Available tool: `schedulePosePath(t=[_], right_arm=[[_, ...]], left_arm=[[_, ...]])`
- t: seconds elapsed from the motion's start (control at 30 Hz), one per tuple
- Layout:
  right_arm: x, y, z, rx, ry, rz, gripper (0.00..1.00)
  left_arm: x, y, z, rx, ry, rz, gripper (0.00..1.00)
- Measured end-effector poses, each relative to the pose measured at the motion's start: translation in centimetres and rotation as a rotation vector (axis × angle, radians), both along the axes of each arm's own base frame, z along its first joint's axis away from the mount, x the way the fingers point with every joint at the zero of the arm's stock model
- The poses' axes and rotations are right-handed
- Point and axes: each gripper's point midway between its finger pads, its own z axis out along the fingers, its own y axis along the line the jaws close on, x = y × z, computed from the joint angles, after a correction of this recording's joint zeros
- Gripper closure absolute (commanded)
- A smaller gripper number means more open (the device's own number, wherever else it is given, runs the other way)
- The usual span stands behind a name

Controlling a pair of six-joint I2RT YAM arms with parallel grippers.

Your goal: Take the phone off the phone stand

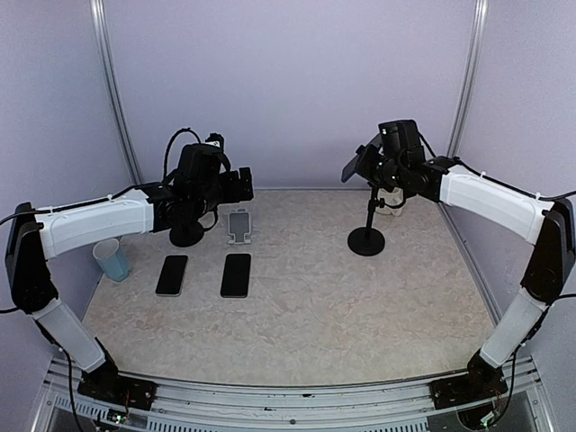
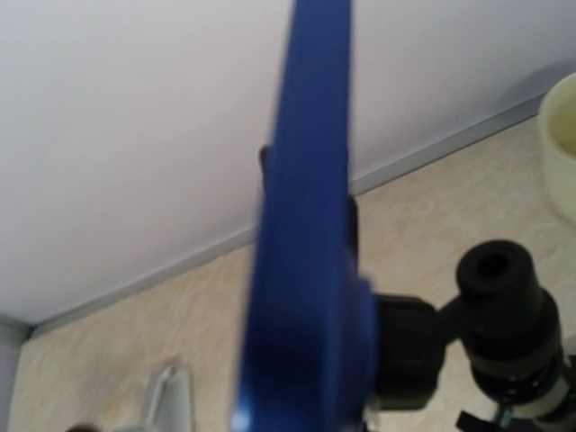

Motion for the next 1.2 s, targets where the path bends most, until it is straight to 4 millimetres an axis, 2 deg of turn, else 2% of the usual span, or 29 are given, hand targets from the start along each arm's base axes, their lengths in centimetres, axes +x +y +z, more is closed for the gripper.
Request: schedulePosePath(t=[0.3, 0.43, 0.67, 0.8, 0.97, 1.2], right_arm=[[-2.3, 1.9, 0.5, 0.047, 0.021, 0.194, 1.0], [-3.8, 2.8, 0.9, 0.062, 0.024, 0.283, 1.0], [-7.1, 4.1, 1.6, 0.079, 0.015, 0.462, 1.0], [-9.3, 4.6, 1.3, 0.097, 0.011, 0.563, 1.0], [-11.5, 5.5, 0.0, 0.14, 0.026, 0.682, 1.0], [-13.5, 6.0, -0.3, 0.182, -0.006, 0.777, 1.0]], left_arm=[[-0.4, -1.3, 0.4, 0.004, 0.0, -0.076, 0.01], [-1.0, -1.5, 1.5, -0.005, -0.016, -0.117, 0.01], [-2.4, -1.7, 4.3, -0.056, -0.061, -0.18, 0.01], [-4.3, -2.1, 4.6, -0.088, -0.068, -0.265, 0.01], [-6.4, -4.6, 5.2, -0.086, -0.062, -0.421, 0.01], [-12.2, -10.7, 4.1, -0.048, -0.001, -0.644, 0.01]])
